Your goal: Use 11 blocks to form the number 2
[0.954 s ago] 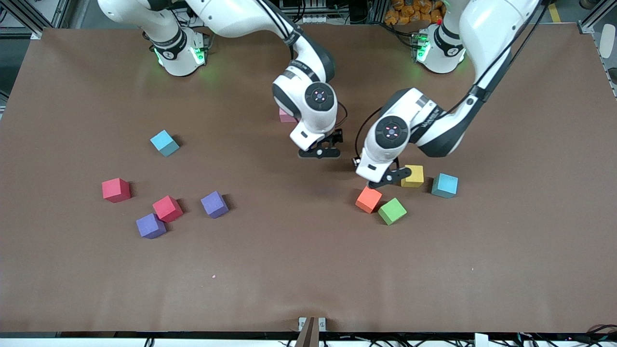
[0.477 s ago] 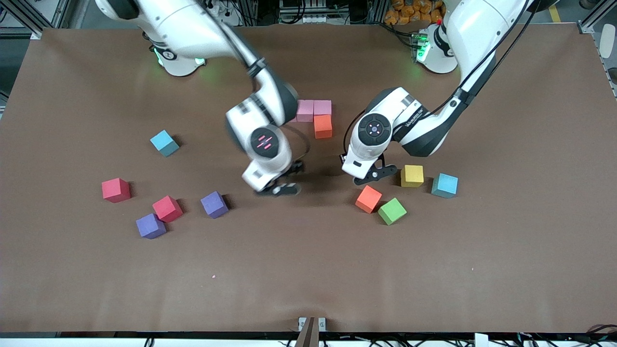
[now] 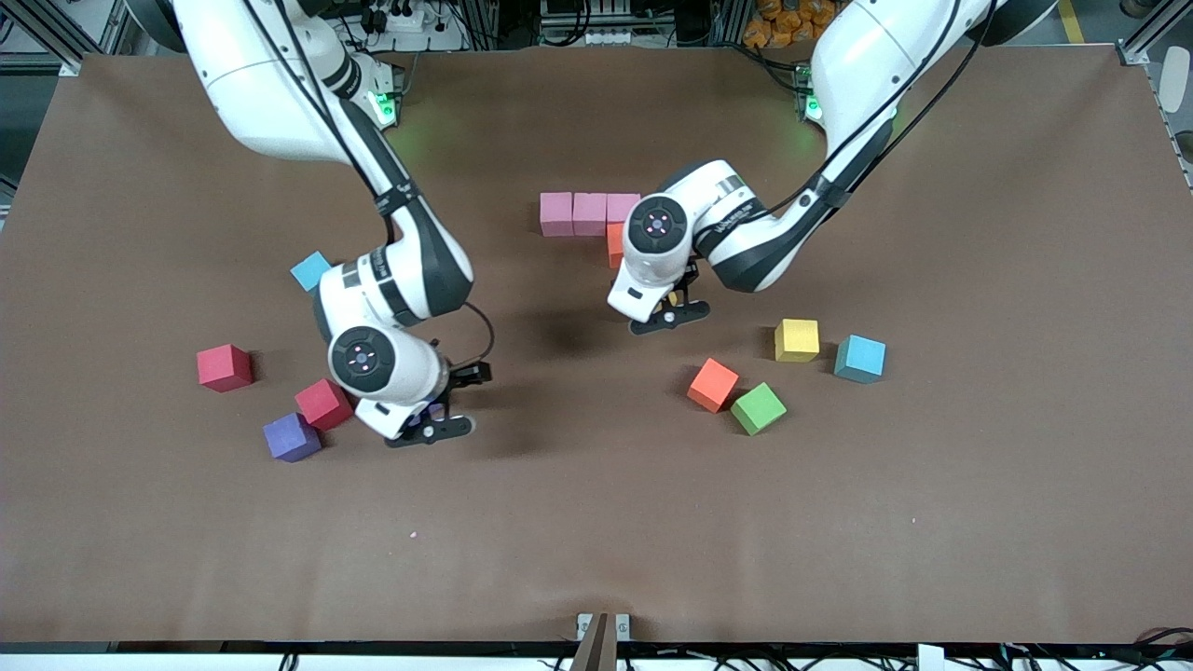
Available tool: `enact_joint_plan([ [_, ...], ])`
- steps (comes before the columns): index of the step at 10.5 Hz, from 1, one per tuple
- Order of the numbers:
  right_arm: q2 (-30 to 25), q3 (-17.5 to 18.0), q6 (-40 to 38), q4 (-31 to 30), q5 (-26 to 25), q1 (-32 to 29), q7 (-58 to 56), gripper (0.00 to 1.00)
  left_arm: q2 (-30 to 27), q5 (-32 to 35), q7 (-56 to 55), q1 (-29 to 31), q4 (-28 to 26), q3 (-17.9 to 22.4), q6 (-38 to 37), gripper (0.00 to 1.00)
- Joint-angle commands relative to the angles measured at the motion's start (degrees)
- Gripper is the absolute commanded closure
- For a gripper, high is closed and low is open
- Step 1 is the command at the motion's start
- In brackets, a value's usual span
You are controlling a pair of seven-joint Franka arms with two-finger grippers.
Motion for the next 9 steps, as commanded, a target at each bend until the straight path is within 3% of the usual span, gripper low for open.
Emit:
enact_joint_plan([
  [1, 0.3, 1.0, 0.7, -0.6, -6.8, -0.9, -1.6, 0.0, 1.8, 2.9, -1.6, -1.4, 1.4, 0.2, 1.1, 0.91],
  [9, 1.7, 1.1, 4.8, -2.3, -7.1, -3.8, -6.3, 0.0, 2.9, 4.1, -3.7, -6.4, 0.9, 1.3, 1.3, 0.91],
])
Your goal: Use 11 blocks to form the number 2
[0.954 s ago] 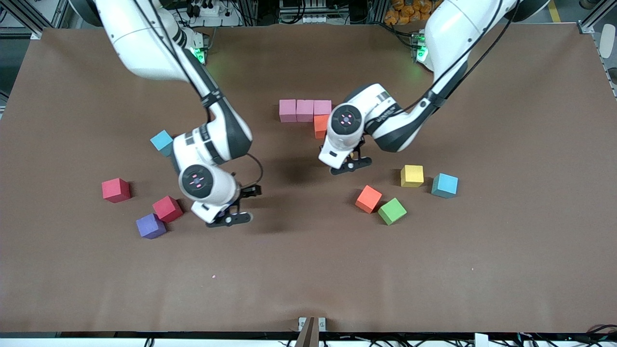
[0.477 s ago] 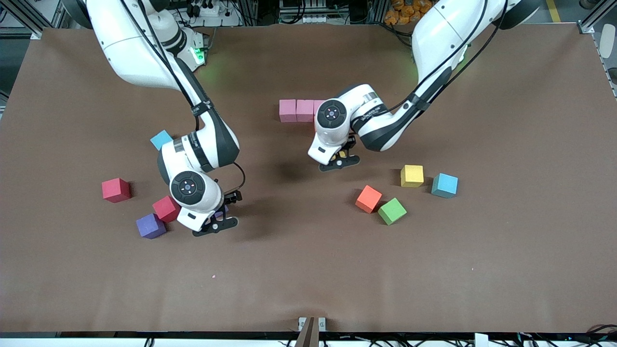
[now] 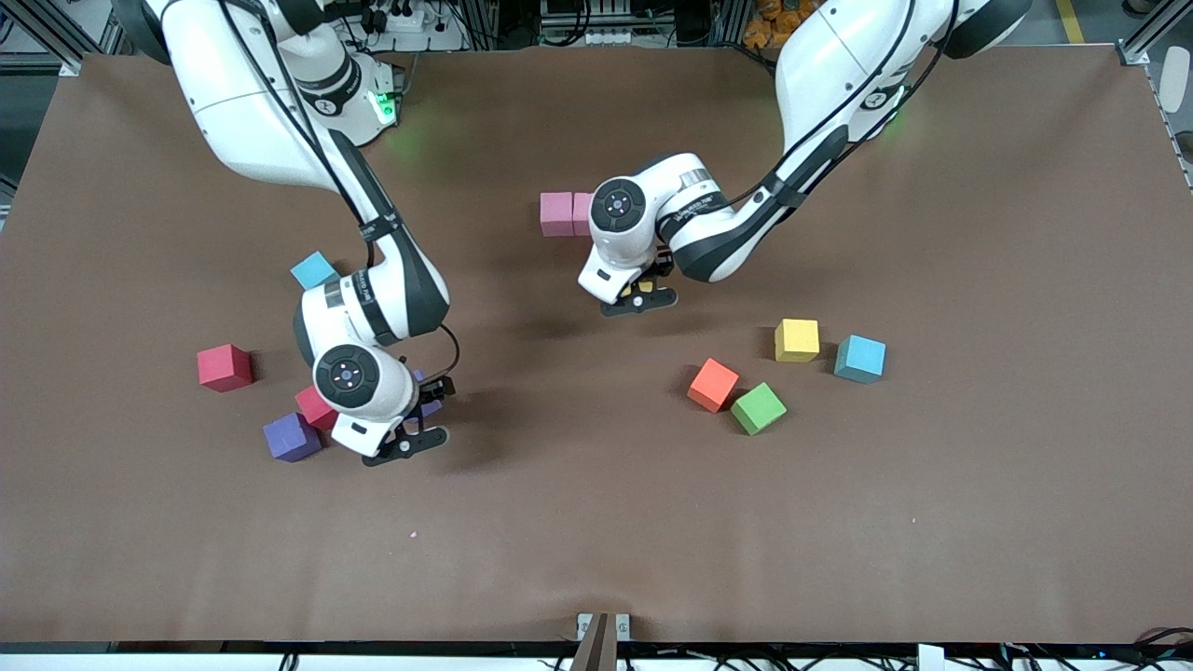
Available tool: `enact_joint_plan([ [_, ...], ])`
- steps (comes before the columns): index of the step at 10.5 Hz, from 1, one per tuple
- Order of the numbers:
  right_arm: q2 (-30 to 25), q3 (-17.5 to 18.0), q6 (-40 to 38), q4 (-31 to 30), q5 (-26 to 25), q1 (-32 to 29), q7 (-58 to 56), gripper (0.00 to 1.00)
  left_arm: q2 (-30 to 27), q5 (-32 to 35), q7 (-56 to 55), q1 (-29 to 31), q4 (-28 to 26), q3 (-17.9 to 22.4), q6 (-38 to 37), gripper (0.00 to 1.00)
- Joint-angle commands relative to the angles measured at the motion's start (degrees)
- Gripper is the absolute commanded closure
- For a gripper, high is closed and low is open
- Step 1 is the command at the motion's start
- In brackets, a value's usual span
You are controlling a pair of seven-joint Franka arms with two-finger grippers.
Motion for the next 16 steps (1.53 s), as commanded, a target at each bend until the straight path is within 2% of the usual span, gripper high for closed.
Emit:
enact_joint_plan([
  [1, -0.4, 1.1, 0.9, -0.8, -0.9, -0.7, -0.5, 0.0, 0.4, 1.8, -2.4, -1.4, 0.7, 0.6, -0.1, 0.91],
  [4, -0.5, 1.1, 0.9, -0.9, -0.7, -0.8, -1.4, 0.0, 1.1, 1.8, -3.2, -2.3, 0.7, 0.7, -0.1, 0.89],
  [6, -0.5, 1.1, 0.9, -0.9, -0.7, -0.7, -1.3, 0.0, 1.4, 1.8, -3.2, -2.4, 0.7, 0.8, -0.1, 0.84],
  [7, -0.5, 1.1, 0.9, -0.9, -0.7, -0.7, -1.3, 0.0, 1.5, 1.8, -3.2, -2.5, 0.7, 0.8, -0.1, 0.71],
  [8, -0.5, 1.1, 0.8, -1.1, -0.7, -0.6, -1.4, 0.0, 1.5, 2.4, -3.2, -2.7, 0.7, 0.8, -0.1, 0.26],
  [9, -0.6, 1.2, 1.1, -2.2, -0.7, -0.6, -1.5, 0.0, 1.7, 2.8, -3.3, -2.8, 0.7, 0.8, -0.1, 0.0],
  [12, -1.0, 1.7, 3.9, -5.8, -0.2, -0.8, -8.1, 0.0, 0.9, 2.9, -6.1, -2.8, 1.2, 0.7, -0.1, 0.0],
  [14, -0.9, 1.9, 8.3, -8.2, 0.2, -3.9, -16.7, 0.0, -1.7, 3.0, -6.1, -2.2, 1.2, 0.8, -0.4, 0.0],
  [16, -1.0, 1.9, 8.3, -9.0, 1.4, -4.6, -18.8, 0.0, -4.7, 3.0, -6.0, -0.8, 1.2, 0.9, -0.7, 0.0],
])
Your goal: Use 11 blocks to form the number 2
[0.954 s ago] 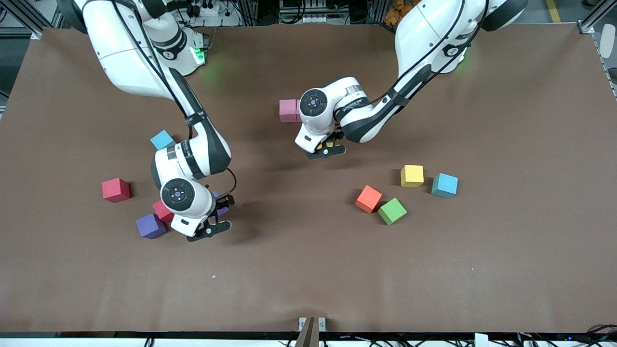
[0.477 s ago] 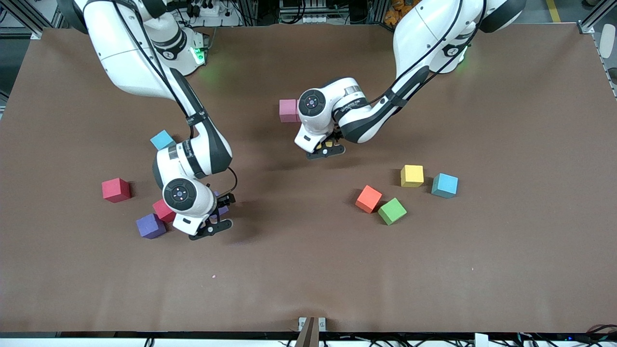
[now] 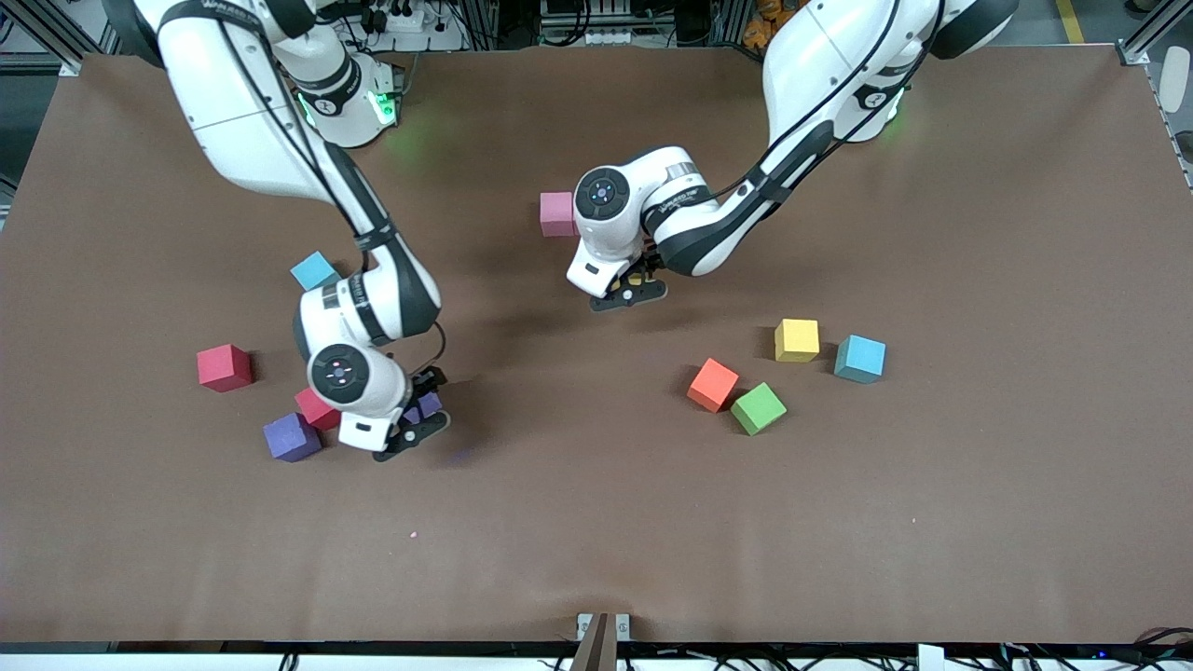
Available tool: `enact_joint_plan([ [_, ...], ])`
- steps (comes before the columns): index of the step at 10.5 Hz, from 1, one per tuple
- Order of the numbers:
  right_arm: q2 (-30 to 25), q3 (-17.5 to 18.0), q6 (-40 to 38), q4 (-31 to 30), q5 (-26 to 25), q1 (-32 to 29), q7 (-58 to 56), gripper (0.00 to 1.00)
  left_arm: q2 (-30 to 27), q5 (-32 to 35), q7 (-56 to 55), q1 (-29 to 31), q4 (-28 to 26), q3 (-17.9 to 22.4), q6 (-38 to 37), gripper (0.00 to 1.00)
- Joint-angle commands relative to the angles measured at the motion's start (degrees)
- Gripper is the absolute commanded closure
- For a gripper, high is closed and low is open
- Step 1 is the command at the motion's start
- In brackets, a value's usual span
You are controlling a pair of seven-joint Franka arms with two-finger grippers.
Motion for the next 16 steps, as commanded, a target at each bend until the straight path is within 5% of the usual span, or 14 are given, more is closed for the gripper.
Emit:
enact_joint_plan([
  [1, -1.0, 1.4, 0.6, -1.7, 1.0, -1.2, -2.2, 0.0, -4.7, 1.7, -0.7, 2.7, -0.9, 0.3, -0.7, 0.0],
  [3, -1.3, 2.2, 0.6, -1.8, 1.0, -1.2, -2.4, 0.06, -6.0, 2.8, 0.4, 6.7, -0.9, 0.3, -0.8, 0.0],
  [4, -1.7, 3.3, 0.6, -2.0, 1.0, -1.2, -3.1, 0.51, -6.5, 2.9, 1.6, 9.0, -0.9, 0.3, -0.8, 0.0],
  [5, -2.3, 4.0, 0.6, -1.9, 0.9, -0.9, -4.6, 0.77, -7.5, 2.9, 3.2, 11.5, -1.2, 0.3, -1.1, 0.0],
  [6, -2.7, 4.3, 0.6, -1.6, 0.8, -0.5, -6.8, 0.83, -8.3, 2.9, 7.0, 13.6, -1.4, 0.2, -2.8, 0.0],
  [9, -4.2, 4.6, 0.4, 0.5, -0.9, 4.5, -13.6, 0.84, -12.8, 2.6, 20.8, 19.7, -4.4, -0.5, -4.5, 0.0],
  [14, -5.3, 4.6, 0.1, 1.9, -3.3, 18.5, -26.6, 0.84, -13.9, 2.3, 38.7, 37.5, -12.1, -10.5, -4.0, 0.0],
  [16, -4.9, 4.6, 0.0, 1.4, -3.3, 22.0, -31.4, 0.82, -14.2, 2.4, 41.4, 39.3, -13.9, -11.6, -4.0, 0.0],
])
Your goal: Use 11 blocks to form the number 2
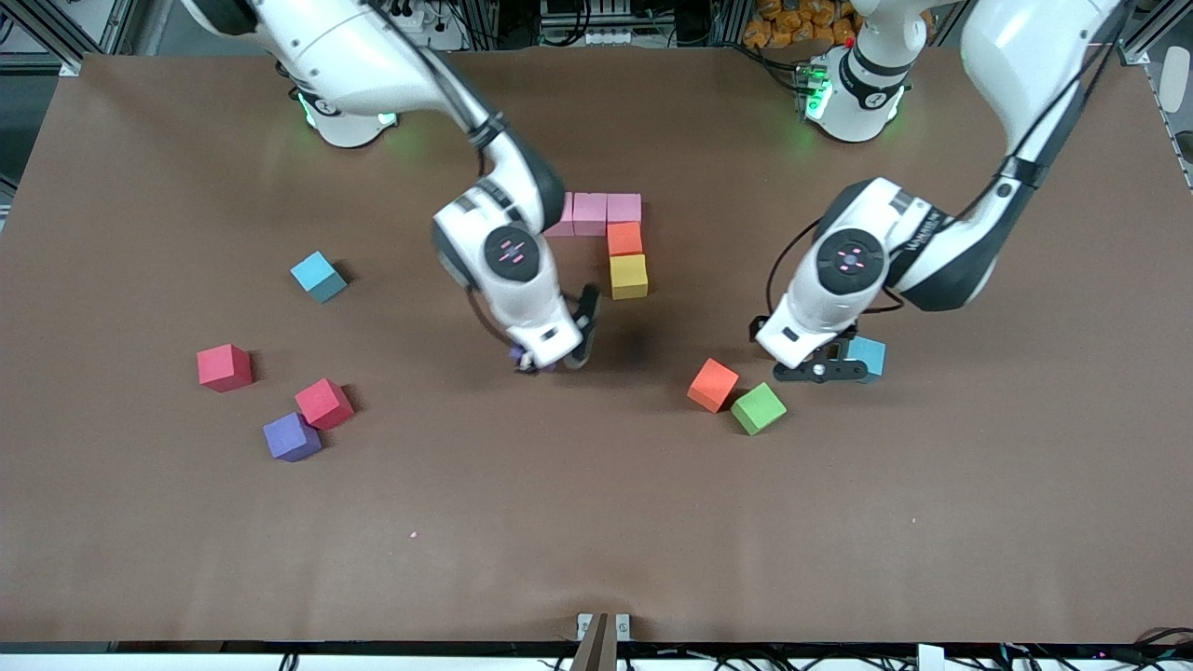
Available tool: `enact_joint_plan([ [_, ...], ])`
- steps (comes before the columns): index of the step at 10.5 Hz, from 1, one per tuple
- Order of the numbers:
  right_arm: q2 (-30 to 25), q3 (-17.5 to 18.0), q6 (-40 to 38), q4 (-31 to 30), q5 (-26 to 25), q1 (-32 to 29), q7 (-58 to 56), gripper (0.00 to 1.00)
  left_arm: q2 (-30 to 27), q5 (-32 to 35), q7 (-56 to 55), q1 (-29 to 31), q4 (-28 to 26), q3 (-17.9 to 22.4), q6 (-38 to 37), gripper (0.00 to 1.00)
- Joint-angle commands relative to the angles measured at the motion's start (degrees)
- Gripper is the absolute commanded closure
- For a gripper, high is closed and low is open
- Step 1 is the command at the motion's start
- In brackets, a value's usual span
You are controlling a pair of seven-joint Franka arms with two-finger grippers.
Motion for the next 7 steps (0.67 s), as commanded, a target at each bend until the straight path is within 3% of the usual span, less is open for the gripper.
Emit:
enact_joint_plan([
  [1, -0.2, -0.4, -0.4, -1.5, -1.0, 3.3, -4.9, 0.82, -1.8, 0.4, 1.7, 2.0, -3.1, -1.7, 0.5, 0.0],
  [7, 0.2, -0.4, -0.5, -4.2, -1.1, 7.9, -2.4, 0.78, -1.5, 0.7, 3.2, 7.4, -7.9, -1.8, 5.2, 0.0],
])
